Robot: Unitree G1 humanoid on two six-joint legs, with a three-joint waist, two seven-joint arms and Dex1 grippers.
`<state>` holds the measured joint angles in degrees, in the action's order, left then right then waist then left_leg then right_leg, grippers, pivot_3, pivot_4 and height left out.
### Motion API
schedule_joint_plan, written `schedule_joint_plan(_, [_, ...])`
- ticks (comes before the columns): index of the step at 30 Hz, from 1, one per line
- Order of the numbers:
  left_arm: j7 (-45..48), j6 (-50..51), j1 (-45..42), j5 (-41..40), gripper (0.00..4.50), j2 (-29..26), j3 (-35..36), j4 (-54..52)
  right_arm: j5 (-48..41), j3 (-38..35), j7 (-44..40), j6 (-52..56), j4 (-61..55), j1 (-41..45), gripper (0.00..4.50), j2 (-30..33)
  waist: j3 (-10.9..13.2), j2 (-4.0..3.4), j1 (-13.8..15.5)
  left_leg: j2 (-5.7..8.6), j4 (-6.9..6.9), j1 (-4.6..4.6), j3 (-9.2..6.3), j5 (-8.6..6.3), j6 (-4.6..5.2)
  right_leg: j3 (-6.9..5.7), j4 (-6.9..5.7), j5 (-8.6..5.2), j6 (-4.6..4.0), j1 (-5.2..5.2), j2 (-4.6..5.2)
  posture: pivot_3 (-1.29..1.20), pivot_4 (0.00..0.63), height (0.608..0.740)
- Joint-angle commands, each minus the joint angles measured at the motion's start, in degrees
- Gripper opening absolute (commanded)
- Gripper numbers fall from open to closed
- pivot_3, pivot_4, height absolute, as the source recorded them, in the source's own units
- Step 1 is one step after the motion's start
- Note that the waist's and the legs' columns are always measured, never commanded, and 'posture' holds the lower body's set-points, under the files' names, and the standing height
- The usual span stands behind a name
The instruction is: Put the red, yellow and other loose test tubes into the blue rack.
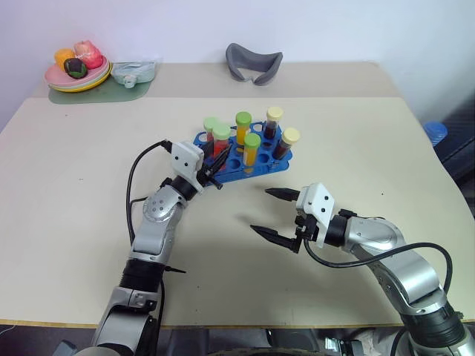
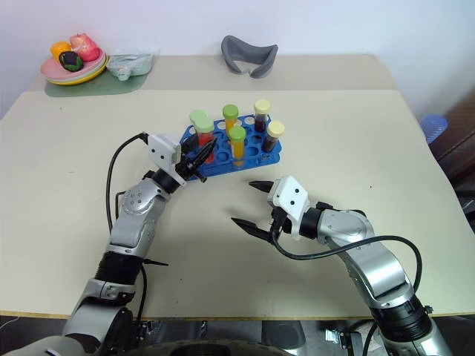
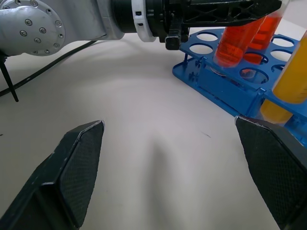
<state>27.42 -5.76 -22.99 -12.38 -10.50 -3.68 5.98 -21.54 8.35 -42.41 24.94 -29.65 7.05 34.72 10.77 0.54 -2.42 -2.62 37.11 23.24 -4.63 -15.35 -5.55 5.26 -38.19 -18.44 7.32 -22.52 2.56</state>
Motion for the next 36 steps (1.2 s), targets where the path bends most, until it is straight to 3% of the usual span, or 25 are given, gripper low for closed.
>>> schedule_joint_plan(1, [-1.2,-2.2,-0.3,1.6,3.32,0.1,0.7,-1.4,-0.5,-0.6,0.2,-0.3,-2.5,0.5,4.50,-0.5,0.0,0.00,-0.1,0.00,0.00,0.00,0.00,0.00,0.00,0.00,0.00,0.00,0.00,0.00,0.00,0.00,0.150,0.740])
schedule_joint_plan(3, [-2.0,-3.0,-0.4,2.6,4.36,0.0,0.8,-1.6,-0.5,-0.6,0.1,-0.3,-2.5,0.5,4.50,-0.5,0.0,0.00,-0.1,0.00,0.00,-0.01,0.00,0.00,0.00,0.00,-0.01,0.00,0.00,0.00,0.00,0.00,0.150,0.740])
schedule_joint_plan(4, [-2.4,-3.0,-0.4,2.4,4.47,-0.2,1.3,-2.2,-0.5,-0.6,0.1,-0.4,-2.5,0.5,4.50,-0.5,0.0,0.00,-0.1,0.00,0.00,-0.01,0.00,0.00,0.00,0.00,-0.01,0.00,0.00,0.00,0.00,0.00,0.150,0.740])
schedule_joint_plan(10, [-3.4,0.3,1.7,0.5,4.47,-4.6,5.6,-11.9,-1.3,-3.5,-1.1,-0.5,-1.7,0.2,4.50,1.3,0.0,0.00,-0.1,-0.01,-0.01,-0.01,-0.01,0.00,-0.01,0.00,-0.02,0.00,0.00,-0.01,-0.01,0.00,0.150,0.740])
schedule_joint_plan(16, [3.6,16.0,8.9,-14.8,4.47,-16.0,14.4,-26.3,-4.5,-13.0,-2.1,0.6,0.7,-1.0,4.50,4.3,0.0,-0.01,-0.1,-0.03,-0.03,-0.03,-0.02,-0.07,0.13,0.00,-0.04,0.00,0.00,0.00,-0.01,0.00,0.150,0.740])
schedule_joint_plan(21, [9.0,18.4,20.8,-15.6,4.47,-24.7,21.4,-27.3,-5.6,-20.4,-4.1,0.2,3.2,-4.4,4.50,7.8,0.0,-0.01,-0.1,-0.03,-0.04,-0.08,0.00,-0.15,0.26,0.00,-0.01,-0.01,-0.01,0.06,-0.01,0.00,0.150,0.740])
schedule_joint_plan(28, [13.6,14.4,33.6,-13.4,4.47,-26.5,27.3,-21.7,-4.0,-25.7,-6.6,-2.8,8.0,-8.6,4.50,10.5,0.0,-0.01,-0.1,-0.04,-0.07,-0.14,0.04,-0.16,0.28,0.02,0.02,-0.01,-0.02,0.11,-0.01,0.00,0.150,0.740])
schedule_joint_plan(36, [12.7,14.7,35.4,-12.5,4.47,-24.5,25.7,-23.4,-3.7,-25.2,-7.1,-3.7,9.6,-8.6,4.50,10.0,0.0,-0.01,-0.1,-0.04,-0.06,-0.18,0.05,-0.16,0.28,0.02,0.04,-0.01,-0.02,0.18,-0.01,0.00,0.150,0.740])
